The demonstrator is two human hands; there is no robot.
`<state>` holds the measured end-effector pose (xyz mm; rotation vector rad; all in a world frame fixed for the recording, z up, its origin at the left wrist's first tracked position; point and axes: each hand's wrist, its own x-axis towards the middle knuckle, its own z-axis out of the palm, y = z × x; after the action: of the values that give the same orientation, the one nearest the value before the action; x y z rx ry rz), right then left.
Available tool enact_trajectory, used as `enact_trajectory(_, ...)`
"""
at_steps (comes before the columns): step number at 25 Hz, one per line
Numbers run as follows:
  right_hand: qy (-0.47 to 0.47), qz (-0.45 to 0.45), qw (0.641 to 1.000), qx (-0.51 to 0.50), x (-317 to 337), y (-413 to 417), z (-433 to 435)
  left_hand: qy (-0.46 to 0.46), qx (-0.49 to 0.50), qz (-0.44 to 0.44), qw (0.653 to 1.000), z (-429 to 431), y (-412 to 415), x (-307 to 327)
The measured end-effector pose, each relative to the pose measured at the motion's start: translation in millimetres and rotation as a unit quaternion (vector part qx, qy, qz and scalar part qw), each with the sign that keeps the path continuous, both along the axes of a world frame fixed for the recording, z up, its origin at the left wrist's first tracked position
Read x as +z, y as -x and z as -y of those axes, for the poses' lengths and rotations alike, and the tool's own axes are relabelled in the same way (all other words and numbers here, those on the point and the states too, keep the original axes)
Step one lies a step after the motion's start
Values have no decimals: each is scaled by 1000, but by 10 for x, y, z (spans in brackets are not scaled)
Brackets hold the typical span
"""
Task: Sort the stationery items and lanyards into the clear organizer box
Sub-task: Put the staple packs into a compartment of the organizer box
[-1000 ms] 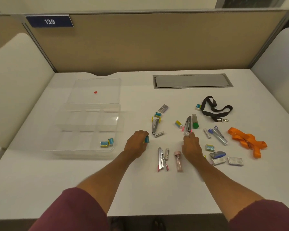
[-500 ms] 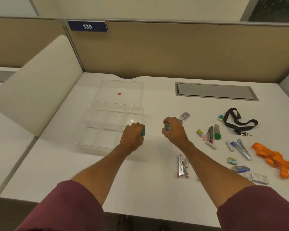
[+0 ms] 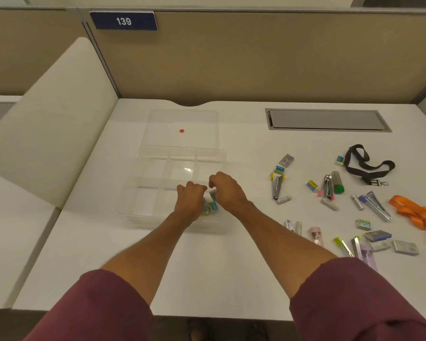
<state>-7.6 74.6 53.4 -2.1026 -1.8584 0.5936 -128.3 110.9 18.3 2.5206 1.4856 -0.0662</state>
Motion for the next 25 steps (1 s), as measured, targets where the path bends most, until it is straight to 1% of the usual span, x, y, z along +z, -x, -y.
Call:
enact_trajectory(2, 13, 30, 999, 0, -39, 38, -11, -4, 6, 44, 999, -33, 61, 1)
enact_trajectory(5, 12, 46, 999, -12, -105, 92, 0, -10, -4, 77, 997, -76, 149, 37)
enact_trajectory(8, -18, 50, 998, -38, -131, 104, 62, -18, -28, 96, 995, -105, 172, 72)
enact_trajectory(11, -55, 49, 993, -90, -163, -5, 203, -21, -56, 103, 993, -127, 50, 129)
enact_trajectory(19, 8, 78, 973, -218, -121, -728, 748, -2, -165, 124, 978, 30, -568, 223)
enact_trajectory(25, 14, 96, 959, -266, -141, -1431, 1098, 56, -193, 106, 974, 112, -1176, 157)
